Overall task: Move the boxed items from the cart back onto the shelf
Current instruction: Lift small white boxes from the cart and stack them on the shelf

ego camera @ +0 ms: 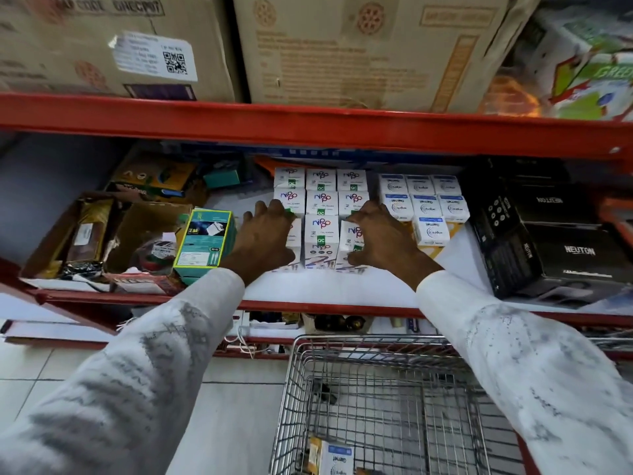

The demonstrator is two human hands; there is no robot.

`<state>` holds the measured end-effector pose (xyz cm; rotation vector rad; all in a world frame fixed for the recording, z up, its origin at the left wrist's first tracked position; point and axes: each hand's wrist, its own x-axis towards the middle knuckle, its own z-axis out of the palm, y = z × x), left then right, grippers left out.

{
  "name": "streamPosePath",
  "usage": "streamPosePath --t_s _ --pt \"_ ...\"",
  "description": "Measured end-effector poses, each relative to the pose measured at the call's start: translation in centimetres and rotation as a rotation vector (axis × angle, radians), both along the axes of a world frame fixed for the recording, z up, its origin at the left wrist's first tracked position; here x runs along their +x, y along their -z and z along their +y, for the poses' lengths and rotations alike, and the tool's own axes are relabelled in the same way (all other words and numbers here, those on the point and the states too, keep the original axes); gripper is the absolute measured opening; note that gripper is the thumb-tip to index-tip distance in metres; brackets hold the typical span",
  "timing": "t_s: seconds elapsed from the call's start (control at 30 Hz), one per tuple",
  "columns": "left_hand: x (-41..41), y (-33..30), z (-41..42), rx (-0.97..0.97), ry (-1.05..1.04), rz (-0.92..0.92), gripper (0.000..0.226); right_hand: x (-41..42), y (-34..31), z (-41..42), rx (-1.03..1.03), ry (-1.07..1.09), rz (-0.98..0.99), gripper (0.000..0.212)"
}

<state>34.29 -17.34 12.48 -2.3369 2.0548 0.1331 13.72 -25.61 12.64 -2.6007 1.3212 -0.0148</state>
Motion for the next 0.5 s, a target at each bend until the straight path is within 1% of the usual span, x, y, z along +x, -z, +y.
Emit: streamPosePath --t_s 0.1,0.2,0.27,0.4,0.5 --pt "0.4 0.5 0.4 -0.003 0.003 0.023 0.067 -0.1 0.5 0.3 -0.011 -0.006 -0.022 0.084" --pt "0.6 0.6 1.2 -0.016 0.021 0.04 0.066 -0.7 0.8 1.4 -0.073 -0.011 -0.017 0.084" --pt "0.1 0.3 2.3 -0.087 0.036 0.059 0.066 -1.5 0.8 2.6 -0.129 -0.012 -0.065 0.081" --pt "-2.5 -0.1 6.5 -0.253 0.103 0.15 0.064 -4.0 0.8 7.0 -0.246 -0.042 -0.206 0.068" --pt "-5.3 1.7 11.2 -0.294 0.134 0.252 0.056 -6.5 2.5 11.8 -0.242 -0.034 -0.244 0.061"
